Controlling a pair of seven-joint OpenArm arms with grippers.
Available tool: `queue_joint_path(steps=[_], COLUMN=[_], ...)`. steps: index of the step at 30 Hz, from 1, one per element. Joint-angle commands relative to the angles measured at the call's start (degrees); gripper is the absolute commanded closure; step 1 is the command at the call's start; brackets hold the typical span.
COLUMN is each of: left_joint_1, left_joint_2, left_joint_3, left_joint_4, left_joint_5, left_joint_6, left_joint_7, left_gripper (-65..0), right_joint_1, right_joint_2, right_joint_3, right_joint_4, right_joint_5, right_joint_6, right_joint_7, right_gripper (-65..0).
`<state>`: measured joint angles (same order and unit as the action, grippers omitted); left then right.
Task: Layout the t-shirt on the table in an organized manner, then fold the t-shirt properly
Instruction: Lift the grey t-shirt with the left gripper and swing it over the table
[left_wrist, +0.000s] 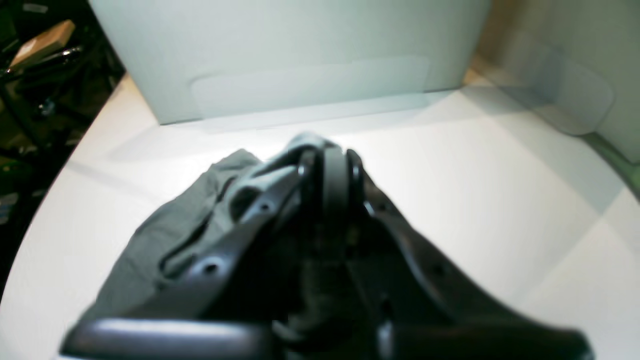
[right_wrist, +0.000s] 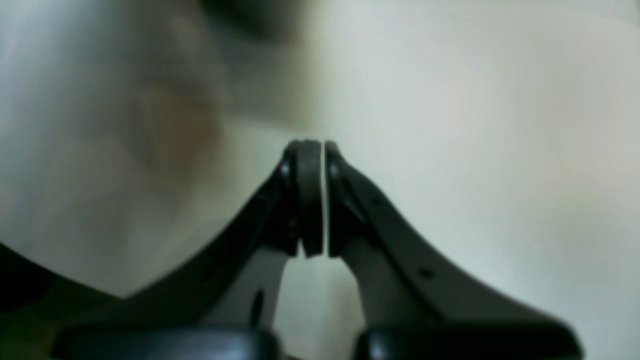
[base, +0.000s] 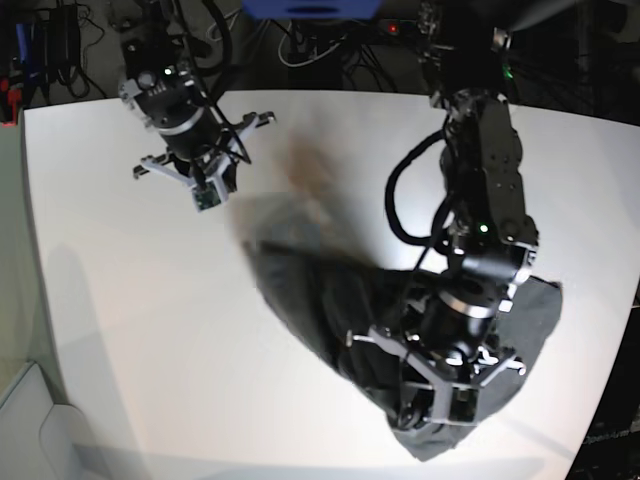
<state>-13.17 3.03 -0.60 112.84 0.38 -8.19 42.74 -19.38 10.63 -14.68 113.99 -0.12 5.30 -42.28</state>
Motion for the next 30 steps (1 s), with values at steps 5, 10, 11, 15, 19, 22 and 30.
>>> queue_joint_path(steps=[5,10,11,15,19,22,30], left_joint_1=[-2.1,-4.2,-4.9,-7.4,-10.6,-13.1,-22.7], left_joint_2=[-0.1,-1.8,-1.7,-1.8,-1.8,-1.7,0.4], left_joint_3=[0.6,0.5,0.5,0.6,0.6,3.5,9.8], left_joint_4=[2.5,3.3,3.3,3.3,3.3,3.3,3.2], left_joint_5=[-0.1,-0.3,-0.3,-0.3,-0.4,-0.4,0.0], left_joint_6=[0.1,0.1,0.1,0.1,0.1,0.1,0.3], left_joint_7=[-2.3,-2.2,-2.2,-1.9,-1.8,-1.7,-0.7], left_gripper=[-1.4,-1.4,-1.4,-1.4,-1.4,-1.4,-1.4], right_joint_1=[-0.1,-0.7,-0.8,-0.9,-0.9,-0.9,-0.8], right_joint_2=[1.1,1.3,1.3,1.2,1.2,1.1,1.1], right_joint_3=[1.0,1.8,1.8,1.8,1.8,1.6,1.8], right_joint_4=[1.0,1.0,1.0,1.0,1.0,1.0,1.0], right_joint_5=[-0.2,-0.2,-0.2,-0.2,-0.2,-0.2,-0.2], right_joint_6=[0.1,0.1,0.1,0.1,0.1,0.1,0.1], right_joint_7=[1.1,1.1,1.1,1.1,1.1,1.1,1.1], right_gripper=[0.0,0.0,0.0,0.0,0.0,0.0,0.0])
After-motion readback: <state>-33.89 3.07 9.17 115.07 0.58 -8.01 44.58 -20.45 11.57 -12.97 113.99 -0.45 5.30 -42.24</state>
